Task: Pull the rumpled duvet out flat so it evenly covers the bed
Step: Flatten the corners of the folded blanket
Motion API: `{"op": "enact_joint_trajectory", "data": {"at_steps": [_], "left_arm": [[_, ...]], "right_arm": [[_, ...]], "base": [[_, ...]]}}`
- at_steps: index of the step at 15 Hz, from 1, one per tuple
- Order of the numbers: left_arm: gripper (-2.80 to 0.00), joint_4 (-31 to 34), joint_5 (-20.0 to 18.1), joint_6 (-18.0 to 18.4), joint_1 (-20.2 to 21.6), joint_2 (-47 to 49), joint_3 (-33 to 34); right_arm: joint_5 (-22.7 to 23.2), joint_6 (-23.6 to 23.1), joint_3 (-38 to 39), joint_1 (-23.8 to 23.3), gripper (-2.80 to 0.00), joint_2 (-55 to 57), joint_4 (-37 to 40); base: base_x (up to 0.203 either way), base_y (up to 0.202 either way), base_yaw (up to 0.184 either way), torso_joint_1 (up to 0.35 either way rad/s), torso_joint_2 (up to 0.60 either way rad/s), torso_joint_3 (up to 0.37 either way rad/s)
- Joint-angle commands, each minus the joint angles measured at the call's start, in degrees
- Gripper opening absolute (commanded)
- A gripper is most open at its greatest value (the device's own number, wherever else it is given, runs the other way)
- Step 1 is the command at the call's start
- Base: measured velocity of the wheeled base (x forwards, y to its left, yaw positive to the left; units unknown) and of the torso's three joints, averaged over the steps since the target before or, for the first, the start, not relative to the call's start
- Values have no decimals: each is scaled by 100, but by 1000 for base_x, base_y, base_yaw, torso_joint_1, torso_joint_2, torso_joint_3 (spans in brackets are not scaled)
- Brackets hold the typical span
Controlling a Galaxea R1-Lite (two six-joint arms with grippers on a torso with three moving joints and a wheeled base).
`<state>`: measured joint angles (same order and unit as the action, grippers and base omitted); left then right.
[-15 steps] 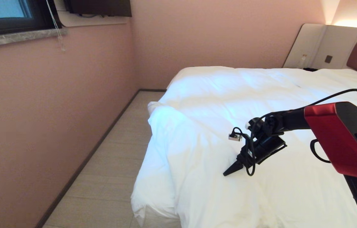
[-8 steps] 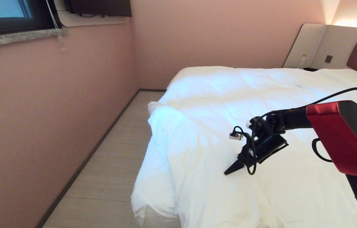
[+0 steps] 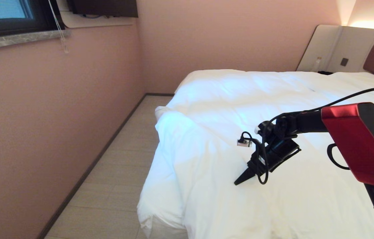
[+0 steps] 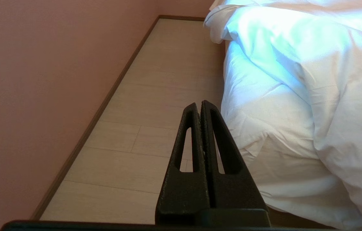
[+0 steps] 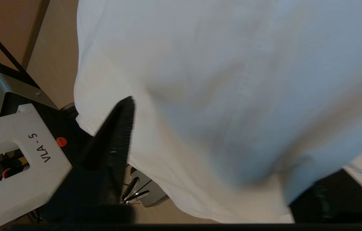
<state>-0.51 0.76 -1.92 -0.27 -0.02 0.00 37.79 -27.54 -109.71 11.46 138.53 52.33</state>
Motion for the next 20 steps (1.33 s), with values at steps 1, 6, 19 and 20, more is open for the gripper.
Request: {"op": "enact_joint_trajectory", "data": {"at_steps": [1, 6, 19, 20], "left_arm": [[-280, -2, 3, -1, 0, 2, 0], [-280, -2, 3, 5, 0, 2, 0], [-280, -2, 3, -1, 0, 2, 0], [-280, -2, 3, -1, 0, 2, 0]], "right_arm": [[-20, 12, -7, 5, -280, 57, 40], [-128, -14, 8, 8, -280, 10, 276], [-52, 92, -15, 1586, -280, -416, 617], [-52, 130, -20, 1718, -280, -426, 610]], "base": [[0, 0, 0, 0, 0, 0], [0, 0, 0, 0, 0, 0], [0, 0, 0, 0, 0, 0], [0, 0, 0, 0, 0, 0]]}}
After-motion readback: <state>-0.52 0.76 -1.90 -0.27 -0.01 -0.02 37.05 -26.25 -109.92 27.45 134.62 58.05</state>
